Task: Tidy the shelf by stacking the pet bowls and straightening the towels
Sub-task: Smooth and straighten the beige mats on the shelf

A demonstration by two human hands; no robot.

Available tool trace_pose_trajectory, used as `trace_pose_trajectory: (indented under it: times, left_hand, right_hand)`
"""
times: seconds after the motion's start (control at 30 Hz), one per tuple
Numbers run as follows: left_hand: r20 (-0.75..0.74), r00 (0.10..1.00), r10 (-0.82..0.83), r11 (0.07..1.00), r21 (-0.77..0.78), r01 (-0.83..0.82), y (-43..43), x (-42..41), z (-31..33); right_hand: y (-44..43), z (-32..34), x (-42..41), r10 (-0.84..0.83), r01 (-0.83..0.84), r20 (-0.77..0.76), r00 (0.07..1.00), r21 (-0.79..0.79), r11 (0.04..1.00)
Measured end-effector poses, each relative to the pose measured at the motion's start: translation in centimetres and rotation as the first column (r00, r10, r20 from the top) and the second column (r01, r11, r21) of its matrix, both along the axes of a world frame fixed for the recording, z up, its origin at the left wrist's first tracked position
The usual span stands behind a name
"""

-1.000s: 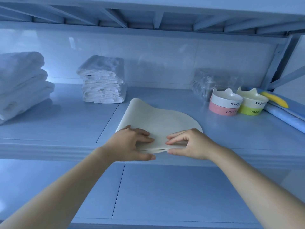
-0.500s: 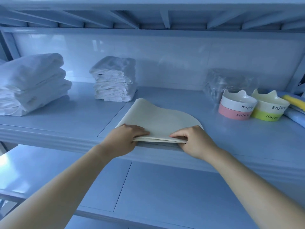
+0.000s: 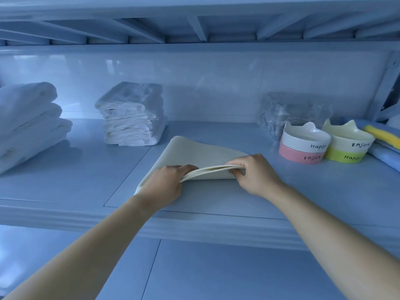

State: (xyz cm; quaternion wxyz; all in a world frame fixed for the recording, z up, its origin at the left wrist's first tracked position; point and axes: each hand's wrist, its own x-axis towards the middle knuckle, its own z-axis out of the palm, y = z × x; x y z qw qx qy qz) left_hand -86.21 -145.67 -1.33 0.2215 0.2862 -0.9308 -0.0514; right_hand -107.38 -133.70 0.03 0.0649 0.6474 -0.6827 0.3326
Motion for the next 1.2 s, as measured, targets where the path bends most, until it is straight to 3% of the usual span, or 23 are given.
trace_pose_trajectory:
  times: [0.4,0.63,0.83,1.13,1.2]
  left_hand:
    - [-0.072,0.994,-0.077,0.997,-0.018,0.076,-5.8,-6.9,1.1]
    - [0.032,0.986,-0.162,0.986,-0.044,0.163,-8.5,-8.1,1.8]
    - [0.138,0.98,-0.145,0.988,-0.038,0.151,-7.5,-7.9,2.0]
    - [0.17,0.97,-0.173,0.985,0.011,0.174,-1.9,-6.0,1.5]
    - [0.217,0.952,-0.217,0.976,0.033,0.215,-0.7,-5.8,0.8]
  right_hand:
    - [-4.8,1.1,-5.0,-0.145,0.146,-0.018,0.989,0.02,0.989]
    - [-5.9,2.2,-6.1,-0.197,0.212,-0.103,0.975,0.171,0.962]
    - [-6.2,2.6,-4.4,-0.136,0.172,-0.151,0.979,0.258,0.951]
    - [-2.1,1.2,-2.3,-0.113,0.158,-0.266,0.957,0.157,0.975]
    - [-1.1,0.4,-2.1,-0.087,0.147,-0.27,0.959,0.21,0.966]
